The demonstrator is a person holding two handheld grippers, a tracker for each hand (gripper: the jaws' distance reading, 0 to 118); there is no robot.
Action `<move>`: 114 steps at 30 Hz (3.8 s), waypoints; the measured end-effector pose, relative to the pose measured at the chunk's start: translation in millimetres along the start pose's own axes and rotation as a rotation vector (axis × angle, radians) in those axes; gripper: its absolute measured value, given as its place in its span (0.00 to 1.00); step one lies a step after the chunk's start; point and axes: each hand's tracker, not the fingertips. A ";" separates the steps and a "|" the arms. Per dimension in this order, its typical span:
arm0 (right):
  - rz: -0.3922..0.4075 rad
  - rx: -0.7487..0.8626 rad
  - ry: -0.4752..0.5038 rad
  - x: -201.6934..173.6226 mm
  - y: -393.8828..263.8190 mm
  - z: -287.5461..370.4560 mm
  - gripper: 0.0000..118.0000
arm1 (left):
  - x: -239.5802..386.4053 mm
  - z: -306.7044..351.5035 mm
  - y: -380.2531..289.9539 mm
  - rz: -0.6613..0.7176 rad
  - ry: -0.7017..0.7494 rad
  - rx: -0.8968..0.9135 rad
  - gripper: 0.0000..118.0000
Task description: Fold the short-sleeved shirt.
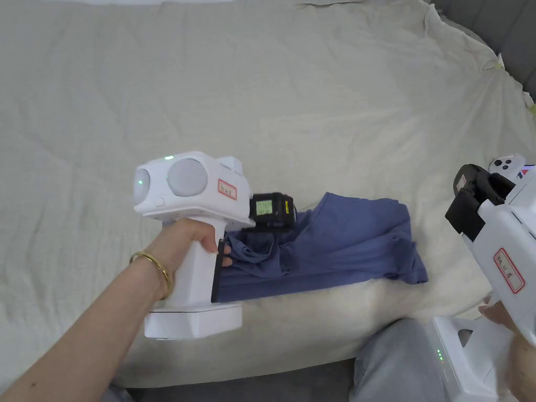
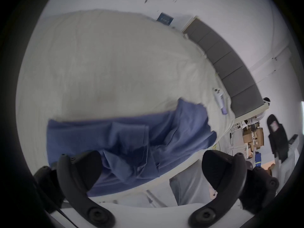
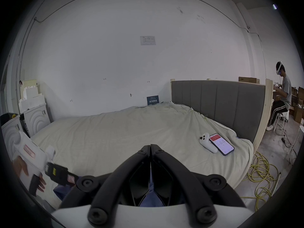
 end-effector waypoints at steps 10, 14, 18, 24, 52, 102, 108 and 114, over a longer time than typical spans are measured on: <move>0.003 0.010 0.029 -7.6 0.8 -1.0 0.00 | -37.7 74.4 2.0 0.004 0.210 0.348 0.73; 0.005 0.014 0.033 -8.9 2.2 -1.2 0.00 | -53.8 63.1 -23.3 -0.018 0.383 0.412 0.01; 0.011 0.012 0.031 -9.0 3.0 -1.9 0.00 | -65.6 42.2 -53.8 -0.014 0.418 0.420 0.00; 0.014 -0.001 0.021 -7.3 0.8 -2.8 0.00 | -81.5 9.3 -88.1 0.008 0.375 0.305 0.00; -0.016 -0.013 0.016 -3.4 -5.9 0.2 0.00 | -13.2 -4.3 -94.1 -0.151 0.278 0.390 0.00; 0.013 -0.019 0.119 -46.1 2.4 -4.2 0.00 | -71.9 106.6 -79.6 0.064 0.380 0.594 0.00; 0.007 -0.024 0.168 -64.0 0.5 -12.0 0.00 | -64.3 122.1 -91.7 -0.038 0.494 0.646 0.00; 0.011 -0.016 0.210 -77.1 2.1 -13.9 0.00 | -80.8 120.4 -87.9 0.018 0.372 0.524 0.69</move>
